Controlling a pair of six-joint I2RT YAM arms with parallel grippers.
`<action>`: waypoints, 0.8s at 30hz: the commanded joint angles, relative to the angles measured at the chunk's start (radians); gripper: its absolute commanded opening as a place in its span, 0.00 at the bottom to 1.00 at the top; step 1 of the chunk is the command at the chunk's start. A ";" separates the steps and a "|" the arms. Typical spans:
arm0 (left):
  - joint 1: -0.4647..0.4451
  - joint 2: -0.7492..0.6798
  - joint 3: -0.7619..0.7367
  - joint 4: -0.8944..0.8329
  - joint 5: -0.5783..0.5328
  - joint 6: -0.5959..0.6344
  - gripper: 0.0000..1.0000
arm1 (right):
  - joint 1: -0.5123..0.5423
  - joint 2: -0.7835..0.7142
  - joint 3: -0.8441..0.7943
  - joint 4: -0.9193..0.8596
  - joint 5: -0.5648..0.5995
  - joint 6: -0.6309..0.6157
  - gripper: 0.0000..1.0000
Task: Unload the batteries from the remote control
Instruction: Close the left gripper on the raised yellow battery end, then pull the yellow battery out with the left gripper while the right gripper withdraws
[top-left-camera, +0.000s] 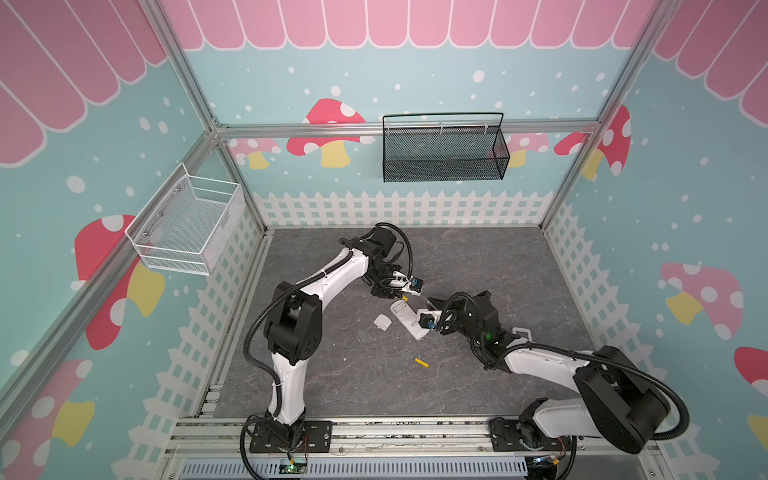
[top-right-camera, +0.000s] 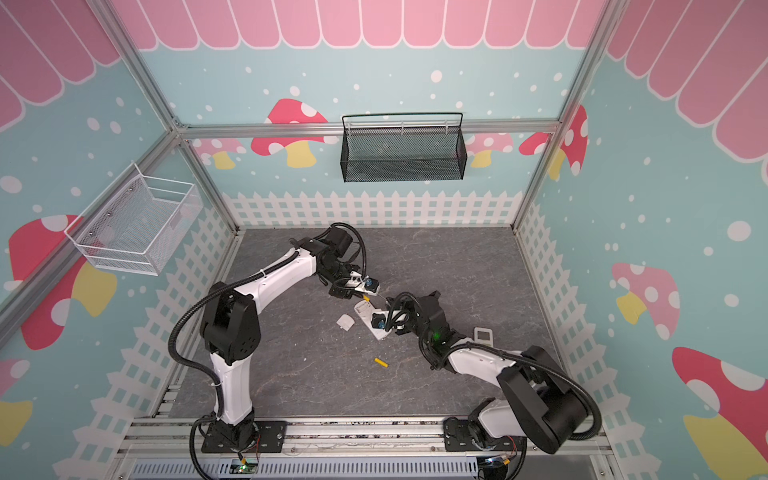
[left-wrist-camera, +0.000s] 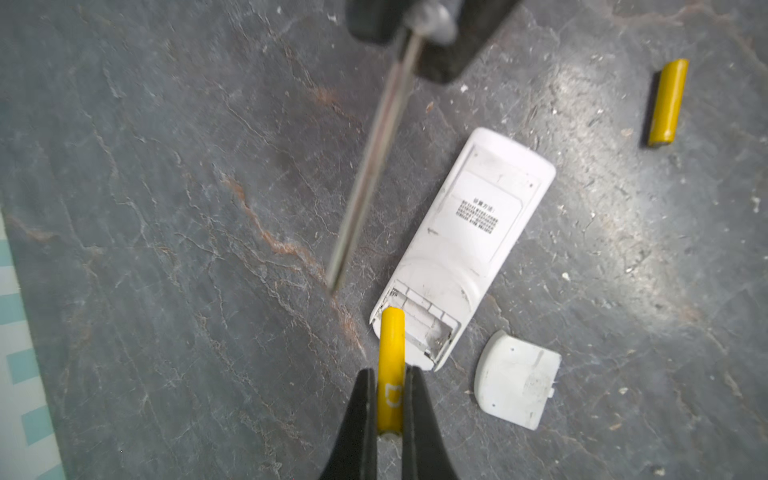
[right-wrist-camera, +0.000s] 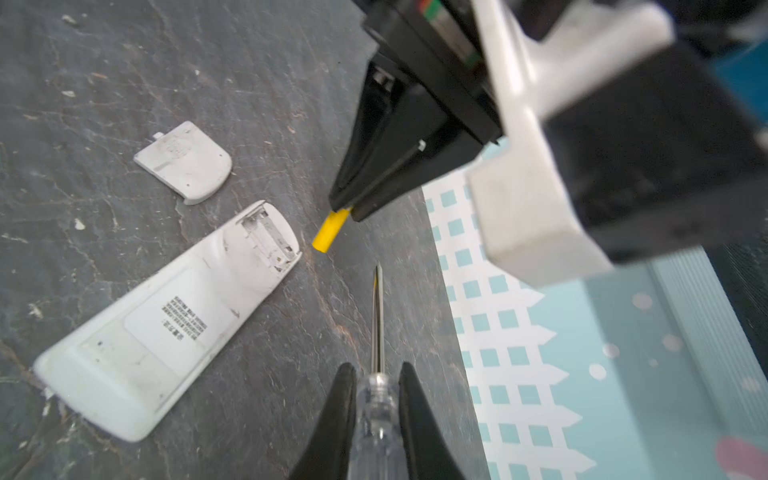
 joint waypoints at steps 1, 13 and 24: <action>-0.038 -0.058 -0.069 0.027 0.124 -0.056 0.00 | -0.062 -0.101 -0.014 -0.106 -0.039 0.174 0.00; -0.223 -0.078 -0.225 0.068 0.252 -0.201 0.00 | -0.207 -0.229 -0.028 -0.222 0.053 0.715 0.00; -0.310 -0.052 -0.392 0.281 0.176 -0.315 0.00 | -0.275 -0.123 -0.015 -0.234 0.117 0.998 0.00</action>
